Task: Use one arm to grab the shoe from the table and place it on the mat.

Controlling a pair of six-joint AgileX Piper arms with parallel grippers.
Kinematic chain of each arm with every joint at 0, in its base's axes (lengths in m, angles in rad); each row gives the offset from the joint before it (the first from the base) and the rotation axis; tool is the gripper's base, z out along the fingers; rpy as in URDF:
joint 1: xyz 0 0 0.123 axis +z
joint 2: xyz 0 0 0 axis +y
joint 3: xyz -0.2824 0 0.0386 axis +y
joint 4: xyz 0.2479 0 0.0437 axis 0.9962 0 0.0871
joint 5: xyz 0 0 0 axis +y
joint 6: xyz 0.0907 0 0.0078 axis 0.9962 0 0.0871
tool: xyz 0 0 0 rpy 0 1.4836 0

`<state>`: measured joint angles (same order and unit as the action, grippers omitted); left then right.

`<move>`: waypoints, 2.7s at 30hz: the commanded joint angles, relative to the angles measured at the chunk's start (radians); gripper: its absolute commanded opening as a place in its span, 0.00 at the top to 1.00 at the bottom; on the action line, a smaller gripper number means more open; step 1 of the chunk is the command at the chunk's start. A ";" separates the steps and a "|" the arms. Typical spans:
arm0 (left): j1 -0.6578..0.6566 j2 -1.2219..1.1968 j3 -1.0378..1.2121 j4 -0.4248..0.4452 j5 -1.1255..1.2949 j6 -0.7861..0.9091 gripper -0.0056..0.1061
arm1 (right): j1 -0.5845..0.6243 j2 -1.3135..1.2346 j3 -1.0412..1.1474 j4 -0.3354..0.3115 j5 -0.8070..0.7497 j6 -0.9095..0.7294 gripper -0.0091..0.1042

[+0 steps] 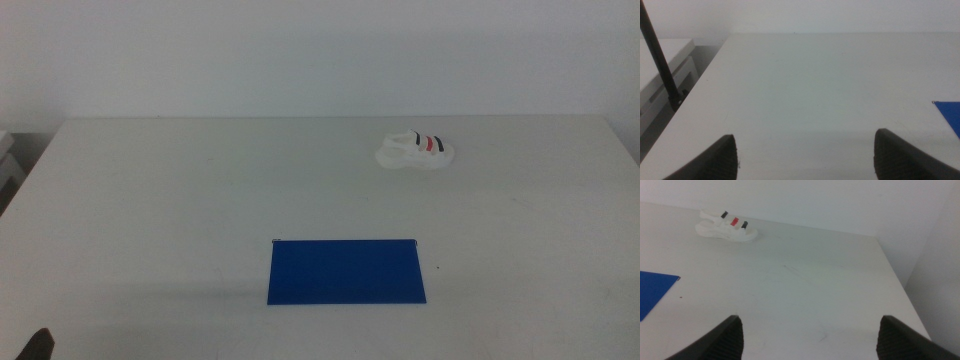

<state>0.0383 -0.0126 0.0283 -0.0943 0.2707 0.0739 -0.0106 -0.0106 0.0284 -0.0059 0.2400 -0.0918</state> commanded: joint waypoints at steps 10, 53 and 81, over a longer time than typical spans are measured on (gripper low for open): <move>-0.004 -0.013 0.008 -0.008 -0.081 -0.003 0.11 | 0.003 0.060 -0.152 0.042 -0.052 -0.005 0.23; -0.004 -0.013 0.008 -0.008 -0.081 -0.003 0.11 | 0.155 1.586 -1.604 0.063 0.389 -0.079 0.23; -0.004 -0.013 0.008 -0.008 -0.081 -0.003 0.11 | 0.169 2.343 -2.498 0.281 0.935 -1.072 0.23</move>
<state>0.0383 -0.0126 0.0283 -0.0943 0.2707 0.0750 0.1549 2.4021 -2.4322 0.2488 1.1821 -1.0420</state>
